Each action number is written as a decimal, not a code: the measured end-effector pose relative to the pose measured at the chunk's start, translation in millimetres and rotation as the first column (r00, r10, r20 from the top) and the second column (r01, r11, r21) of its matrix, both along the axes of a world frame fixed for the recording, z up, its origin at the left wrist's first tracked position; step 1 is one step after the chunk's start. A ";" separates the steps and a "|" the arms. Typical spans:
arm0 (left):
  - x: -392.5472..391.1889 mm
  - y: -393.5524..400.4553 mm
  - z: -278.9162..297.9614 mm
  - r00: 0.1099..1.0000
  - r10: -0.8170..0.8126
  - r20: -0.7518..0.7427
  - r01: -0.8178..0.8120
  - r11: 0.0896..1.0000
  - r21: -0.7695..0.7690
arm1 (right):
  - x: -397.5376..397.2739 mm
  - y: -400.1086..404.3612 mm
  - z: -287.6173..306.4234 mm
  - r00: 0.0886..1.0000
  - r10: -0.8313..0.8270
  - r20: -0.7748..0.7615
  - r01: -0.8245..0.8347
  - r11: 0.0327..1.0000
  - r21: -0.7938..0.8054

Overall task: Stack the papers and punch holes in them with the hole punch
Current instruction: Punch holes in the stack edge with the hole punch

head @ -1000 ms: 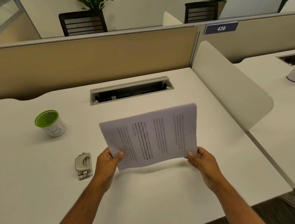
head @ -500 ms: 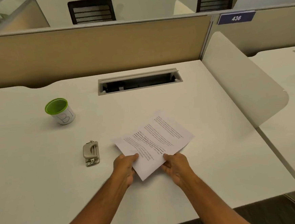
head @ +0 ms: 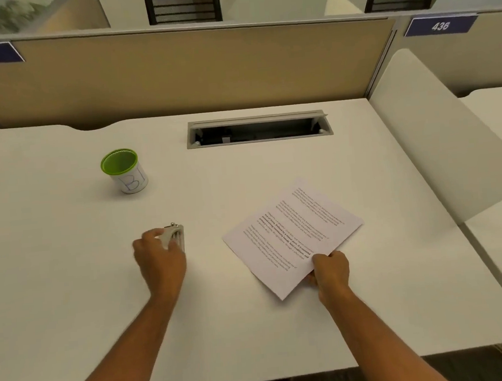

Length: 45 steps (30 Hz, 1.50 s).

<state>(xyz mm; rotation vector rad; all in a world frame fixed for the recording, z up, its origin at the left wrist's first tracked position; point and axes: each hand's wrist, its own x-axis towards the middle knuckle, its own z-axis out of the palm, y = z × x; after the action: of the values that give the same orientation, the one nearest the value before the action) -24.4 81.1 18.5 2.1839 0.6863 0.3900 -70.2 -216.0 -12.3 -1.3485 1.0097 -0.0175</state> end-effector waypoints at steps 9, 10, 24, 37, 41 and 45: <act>31.0 30.4 -3.4 0.923 -0.086 -0.376 0.054 0.994 -0.097 | 9.8 -16.2 8.0 0.965 0.262 -0.008 -0.254 0.927 -0.277; 31.9 28.0 -2.2 0.932 -0.102 -0.347 0.057 0.989 -0.140 | 10.3 -18.2 10.1 0.954 0.299 0.001 -0.288 0.917 -0.277; 41.2 -2.6 0.7 0.895 -0.385 -0.228 0.079 0.638 -0.766 | 19.8 -26.1 31.8 0.820 0.570 0.054 -0.551 0.810 -0.200; 46.8 -10.4 0.8 0.879 -0.419 -0.226 0.094 0.618 -0.781 | 22.0 -20.0 38.4 0.780 0.619 0.093 -0.598 0.781 -0.183; 47.0 -12.7 -0.5 0.881 -0.415 -0.225 0.084 0.608 -0.790 | 21.9 -18.4 38.3 0.780 0.618 0.097 -0.597 0.782 -0.178; 47.6 -14.5 -2.7 0.875 -0.423 -0.234 0.083 0.608 -0.790 | 24.1 -14.4 34.9 0.777 0.627 0.059 -0.613 0.774 -0.160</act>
<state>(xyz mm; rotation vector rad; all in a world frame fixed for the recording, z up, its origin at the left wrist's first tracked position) 23.3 66.7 15.8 1.4780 0.5783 -0.4768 -46.2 -230.3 22.6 -1.7350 0.4304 0.3463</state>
